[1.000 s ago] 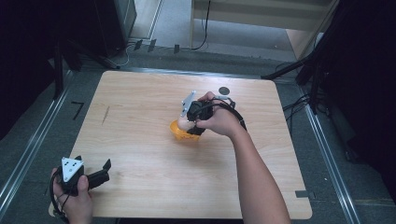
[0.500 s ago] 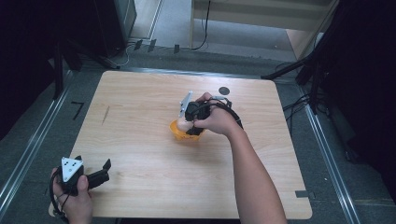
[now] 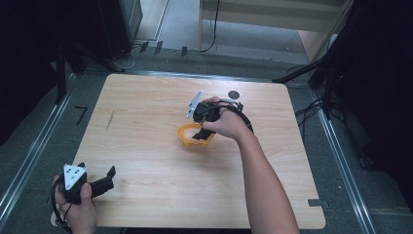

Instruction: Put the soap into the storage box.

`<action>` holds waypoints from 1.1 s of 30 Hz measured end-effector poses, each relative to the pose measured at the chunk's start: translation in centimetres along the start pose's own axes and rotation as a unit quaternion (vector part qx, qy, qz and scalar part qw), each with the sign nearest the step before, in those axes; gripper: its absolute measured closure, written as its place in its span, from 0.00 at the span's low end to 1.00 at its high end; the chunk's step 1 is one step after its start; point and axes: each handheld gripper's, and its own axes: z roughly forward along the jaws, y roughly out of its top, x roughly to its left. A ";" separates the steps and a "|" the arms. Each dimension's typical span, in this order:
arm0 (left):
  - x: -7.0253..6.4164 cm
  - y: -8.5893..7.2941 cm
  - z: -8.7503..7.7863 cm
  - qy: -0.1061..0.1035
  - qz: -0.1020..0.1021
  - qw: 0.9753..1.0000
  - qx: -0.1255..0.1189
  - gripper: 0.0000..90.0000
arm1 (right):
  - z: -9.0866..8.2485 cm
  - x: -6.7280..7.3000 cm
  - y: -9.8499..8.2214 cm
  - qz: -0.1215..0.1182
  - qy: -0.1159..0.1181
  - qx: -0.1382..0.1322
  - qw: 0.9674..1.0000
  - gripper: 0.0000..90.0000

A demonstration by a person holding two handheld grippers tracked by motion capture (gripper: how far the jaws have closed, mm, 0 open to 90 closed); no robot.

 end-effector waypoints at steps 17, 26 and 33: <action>-0.1 0.0 0.0 0.003 0.004 1.000 0.002 0.00 | -1.8 1.3 -3.2 0.081 -0.001 -0.015 0.997 0.15; -0.2 0.0 0.1 0.005 0.007 1.000 0.003 0.00 | -2.6 2.0 -6.3 0.120 0.001 -0.033 0.992 0.03; -0.2 0.0 0.1 0.006 0.011 1.000 0.004 0.00 | -3.1 2.5 -7.9 0.138 -0.011 -0.047 0.989 0.00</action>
